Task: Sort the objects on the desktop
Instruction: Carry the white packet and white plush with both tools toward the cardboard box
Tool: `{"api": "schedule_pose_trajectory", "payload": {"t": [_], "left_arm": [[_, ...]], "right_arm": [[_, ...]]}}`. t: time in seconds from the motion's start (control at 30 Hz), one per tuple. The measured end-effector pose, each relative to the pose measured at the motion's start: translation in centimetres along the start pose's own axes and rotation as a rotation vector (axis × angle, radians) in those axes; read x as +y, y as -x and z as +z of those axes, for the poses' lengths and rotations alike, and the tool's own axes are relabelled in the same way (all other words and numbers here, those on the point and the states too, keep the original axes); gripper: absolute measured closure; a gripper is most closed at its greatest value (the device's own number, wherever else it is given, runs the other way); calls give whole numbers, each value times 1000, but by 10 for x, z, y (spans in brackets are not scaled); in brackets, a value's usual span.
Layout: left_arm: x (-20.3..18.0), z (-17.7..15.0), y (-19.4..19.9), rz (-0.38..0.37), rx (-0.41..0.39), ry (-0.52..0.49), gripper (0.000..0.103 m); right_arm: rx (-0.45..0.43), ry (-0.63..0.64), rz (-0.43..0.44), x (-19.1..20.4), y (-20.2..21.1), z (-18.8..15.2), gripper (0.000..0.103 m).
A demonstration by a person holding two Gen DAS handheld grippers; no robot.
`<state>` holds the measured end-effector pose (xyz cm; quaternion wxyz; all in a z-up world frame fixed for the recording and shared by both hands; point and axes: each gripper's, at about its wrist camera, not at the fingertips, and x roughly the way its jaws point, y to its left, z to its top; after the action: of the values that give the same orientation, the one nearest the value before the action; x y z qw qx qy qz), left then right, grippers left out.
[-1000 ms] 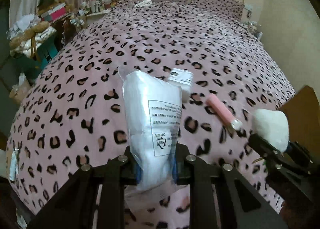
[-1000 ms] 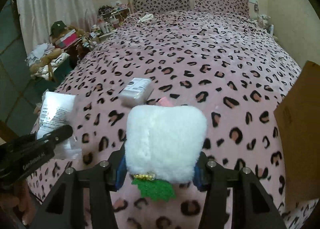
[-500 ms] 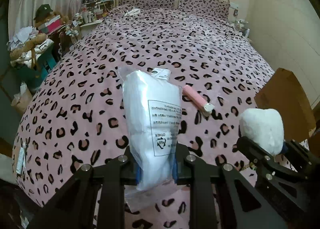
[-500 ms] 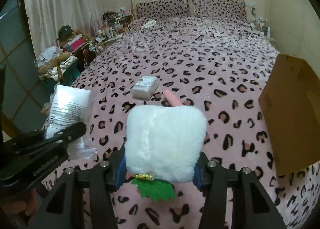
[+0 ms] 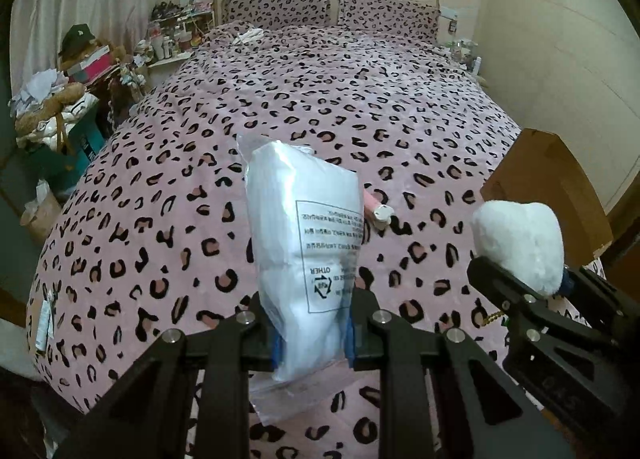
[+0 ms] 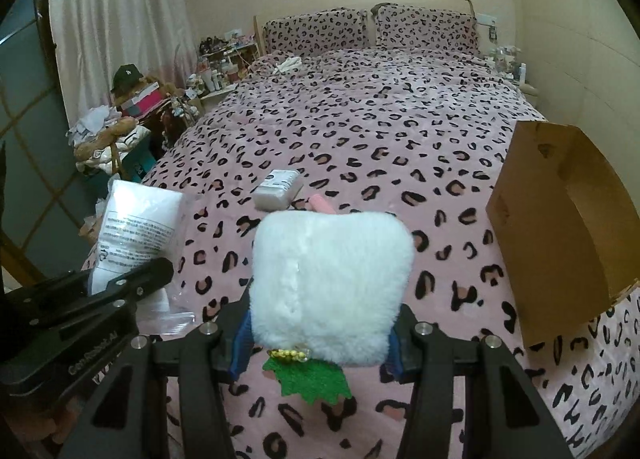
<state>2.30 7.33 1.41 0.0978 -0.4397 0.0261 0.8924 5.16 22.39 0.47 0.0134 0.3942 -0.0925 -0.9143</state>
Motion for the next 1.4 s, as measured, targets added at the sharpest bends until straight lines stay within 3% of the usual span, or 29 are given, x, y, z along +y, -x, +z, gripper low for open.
{"api": "schedule_pose_trajectory", "payload": {"t": [0.33, 1.4], "left_arm": [[-26, 5, 2, -45, -5, -33, 80], [-161, 13, -24, -201, 20, -214, 80]], "right_arm": [[-26, -32, -38, -23, 19, -4, 51], [-63, -194, -197, -137, 65, -23, 51]]}}
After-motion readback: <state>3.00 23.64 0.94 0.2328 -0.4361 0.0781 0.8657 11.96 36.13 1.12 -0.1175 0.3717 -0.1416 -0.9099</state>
